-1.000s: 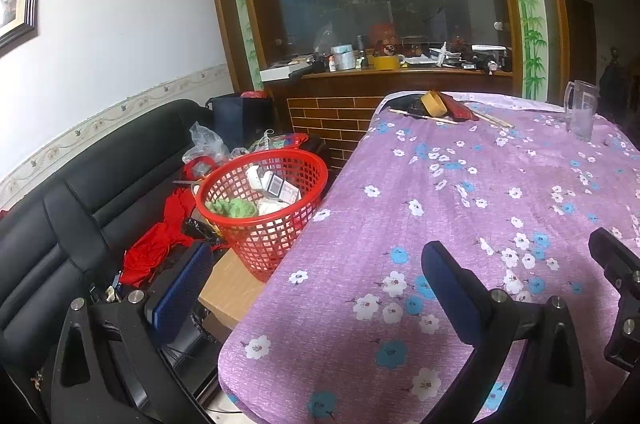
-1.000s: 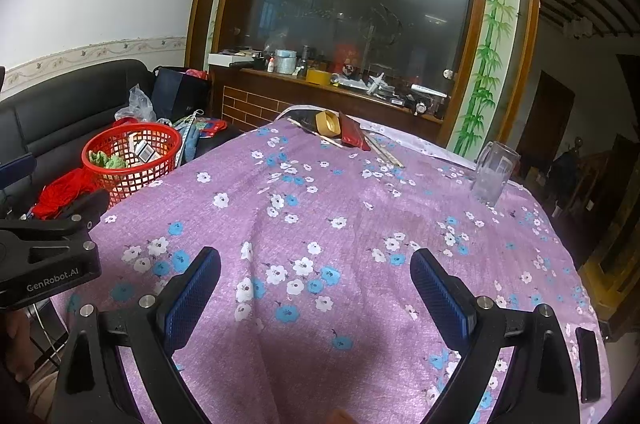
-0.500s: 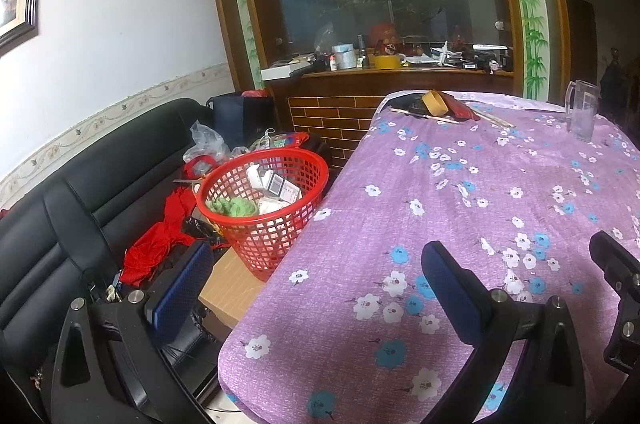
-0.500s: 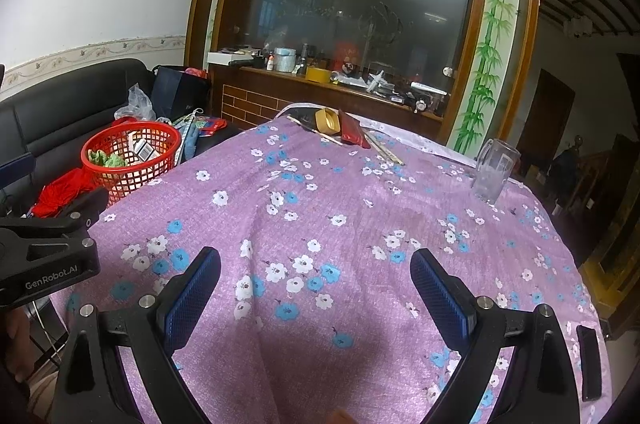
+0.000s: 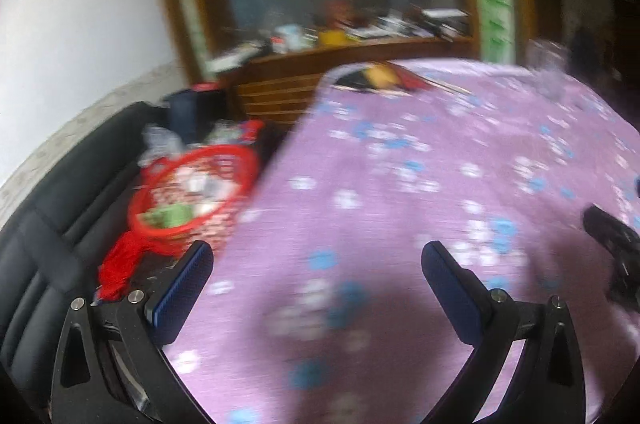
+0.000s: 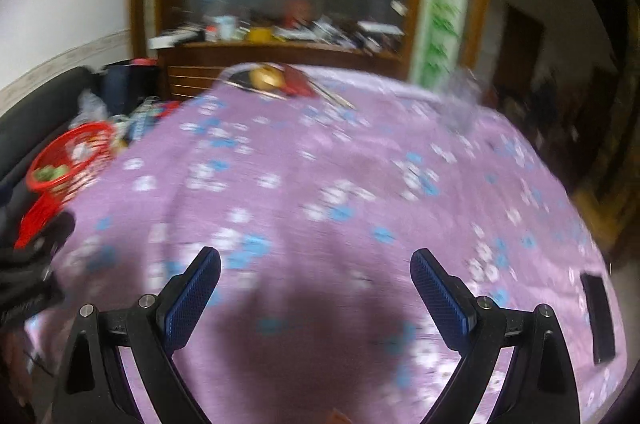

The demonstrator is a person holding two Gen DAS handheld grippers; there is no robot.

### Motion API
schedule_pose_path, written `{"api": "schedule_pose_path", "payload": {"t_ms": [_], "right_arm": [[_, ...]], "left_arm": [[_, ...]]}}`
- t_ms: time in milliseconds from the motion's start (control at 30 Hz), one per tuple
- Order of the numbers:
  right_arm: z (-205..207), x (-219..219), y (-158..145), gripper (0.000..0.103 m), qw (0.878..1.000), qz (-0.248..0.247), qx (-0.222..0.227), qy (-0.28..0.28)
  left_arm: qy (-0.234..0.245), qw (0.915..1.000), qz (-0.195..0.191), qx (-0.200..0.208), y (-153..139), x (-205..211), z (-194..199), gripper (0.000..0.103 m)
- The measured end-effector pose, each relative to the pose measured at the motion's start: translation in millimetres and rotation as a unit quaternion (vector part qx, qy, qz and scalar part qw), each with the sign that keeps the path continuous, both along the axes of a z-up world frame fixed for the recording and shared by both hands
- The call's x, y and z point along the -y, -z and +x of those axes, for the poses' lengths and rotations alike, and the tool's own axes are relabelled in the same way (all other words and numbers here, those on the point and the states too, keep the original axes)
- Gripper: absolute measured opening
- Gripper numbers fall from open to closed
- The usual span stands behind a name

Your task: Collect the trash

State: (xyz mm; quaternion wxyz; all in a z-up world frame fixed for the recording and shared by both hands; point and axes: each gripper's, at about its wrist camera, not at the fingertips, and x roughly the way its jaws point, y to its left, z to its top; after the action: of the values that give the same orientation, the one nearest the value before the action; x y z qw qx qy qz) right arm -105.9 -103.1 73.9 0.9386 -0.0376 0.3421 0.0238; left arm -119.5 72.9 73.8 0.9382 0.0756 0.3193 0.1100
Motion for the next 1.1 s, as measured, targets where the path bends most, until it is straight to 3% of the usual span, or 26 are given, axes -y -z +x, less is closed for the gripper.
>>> {"api": "schedule_pose_path", "payload": {"t_ms": [100,233,433,667,1100], "right_arm": [[30,40,15,0.1,0.998,0.004,-0.049,0.045],[67,91,42,0.1,0.989,0.02,-0.114,0.093],[76,119,61,0.1,0.983,0.042,-0.138,0.115],[80,113,68,0.103,0.983,0.041,-0.15,0.099],[83,112,70,0.103,0.983,0.034,-0.154,0.1]], "left_arm": [[0.062,0.9956,-0.03,-0.064,16,41,38,0.103],[0.089,0.9852,-0.057,-0.135,41,86,83,0.103],[0.104,0.9708,-0.074,-0.204,74,121,113,0.103],[0.118,0.9677,-0.106,-0.196,76,116,119,0.103],[0.123,0.9699,-0.108,-0.18,76,115,122,0.103]]}}
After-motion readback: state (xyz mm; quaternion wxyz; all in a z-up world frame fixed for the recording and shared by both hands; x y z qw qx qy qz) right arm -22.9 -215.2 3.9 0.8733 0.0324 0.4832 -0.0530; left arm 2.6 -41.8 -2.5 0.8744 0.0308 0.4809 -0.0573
